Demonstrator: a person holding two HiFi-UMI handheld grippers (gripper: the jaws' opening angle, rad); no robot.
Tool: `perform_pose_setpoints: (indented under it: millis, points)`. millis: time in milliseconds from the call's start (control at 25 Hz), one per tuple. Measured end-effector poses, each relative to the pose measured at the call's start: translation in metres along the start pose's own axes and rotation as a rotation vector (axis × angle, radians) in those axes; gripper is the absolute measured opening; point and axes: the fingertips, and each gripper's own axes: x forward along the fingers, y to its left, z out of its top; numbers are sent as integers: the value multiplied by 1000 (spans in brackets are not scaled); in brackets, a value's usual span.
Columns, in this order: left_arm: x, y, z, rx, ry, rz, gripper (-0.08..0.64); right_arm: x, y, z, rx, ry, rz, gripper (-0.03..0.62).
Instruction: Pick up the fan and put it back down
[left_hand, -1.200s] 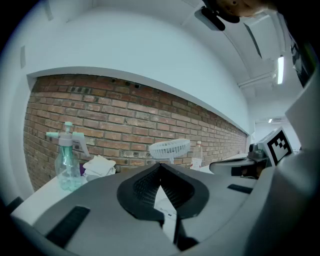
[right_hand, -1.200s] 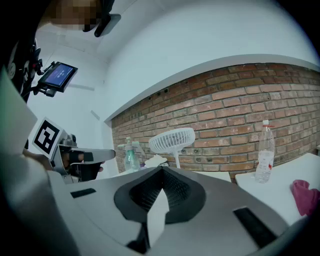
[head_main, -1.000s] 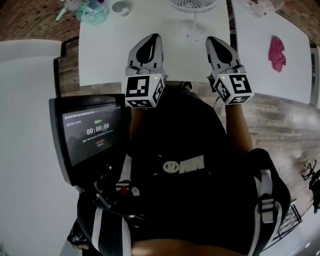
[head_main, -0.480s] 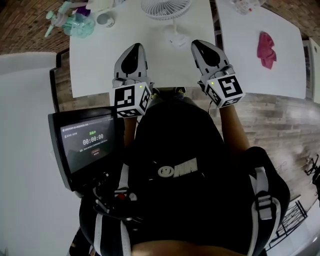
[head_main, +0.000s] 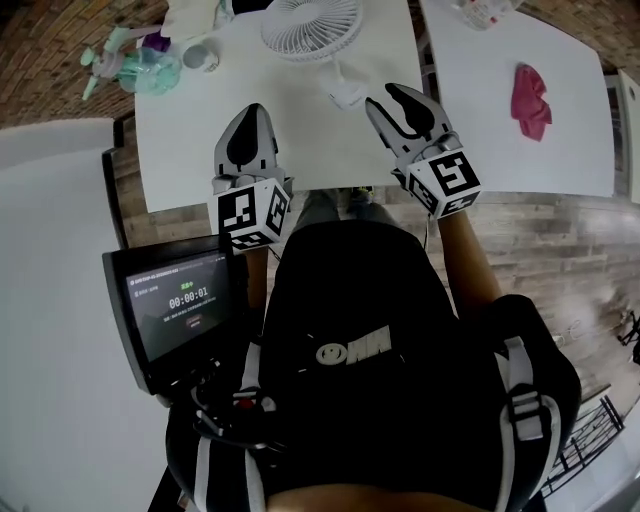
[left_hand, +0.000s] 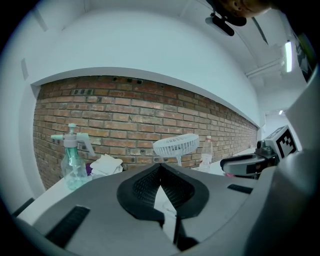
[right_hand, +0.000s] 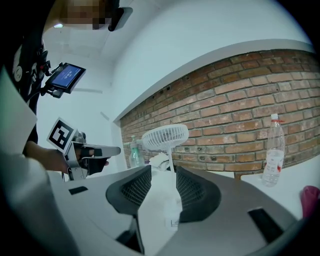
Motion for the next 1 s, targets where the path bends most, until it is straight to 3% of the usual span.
perform_pose_setpoints:
  millis: [240, 480, 800, 1000]
  points:
    - [16, 12, 7, -1, -26, -66, -3, 17, -2, 3, -14, 14, -63, 137]
    - [39, 43, 1, -37, 3, -125, -3, 49, -5, 9, -46, 66, -140, 137]
    - [54, 47, 3, -62, -13, -183, -3, 68, -7, 7, -89, 115, -173, 137]
    - [56, 54, 10, -54, -19, -165, -3, 83, -5, 1, -93, 121, -140, 161]
